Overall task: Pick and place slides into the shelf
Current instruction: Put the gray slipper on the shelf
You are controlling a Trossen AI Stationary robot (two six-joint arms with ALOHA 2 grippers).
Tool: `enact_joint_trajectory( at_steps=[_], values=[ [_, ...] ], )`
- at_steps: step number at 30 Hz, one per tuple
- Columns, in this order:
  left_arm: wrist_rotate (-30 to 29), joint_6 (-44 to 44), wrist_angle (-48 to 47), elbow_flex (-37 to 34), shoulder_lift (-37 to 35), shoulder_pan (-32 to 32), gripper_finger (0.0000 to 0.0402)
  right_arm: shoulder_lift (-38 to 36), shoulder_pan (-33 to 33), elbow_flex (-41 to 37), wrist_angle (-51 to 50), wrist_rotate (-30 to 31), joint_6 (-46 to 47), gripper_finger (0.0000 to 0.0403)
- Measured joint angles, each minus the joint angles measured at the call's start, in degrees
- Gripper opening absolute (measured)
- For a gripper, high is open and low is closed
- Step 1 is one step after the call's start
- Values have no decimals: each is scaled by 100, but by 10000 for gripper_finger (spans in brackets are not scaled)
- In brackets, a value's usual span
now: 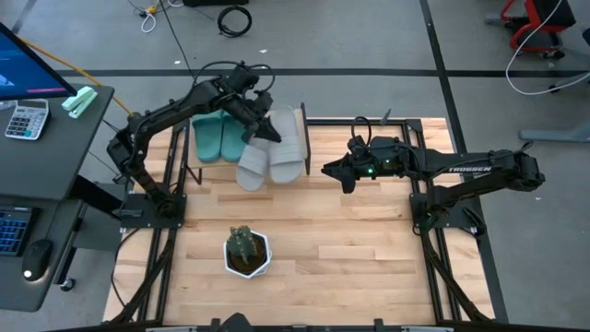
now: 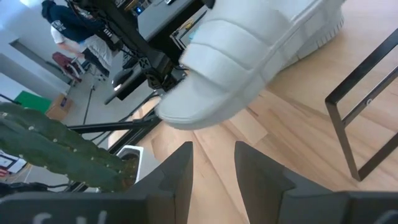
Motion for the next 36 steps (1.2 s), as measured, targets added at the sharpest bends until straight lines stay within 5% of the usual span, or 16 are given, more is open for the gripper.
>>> enact_joint_trajectory(
  at_steps=[36],
  values=[
    [10,173,805,-24,516,-63,5,0,4,0,5,0,69,124]
  ],
)
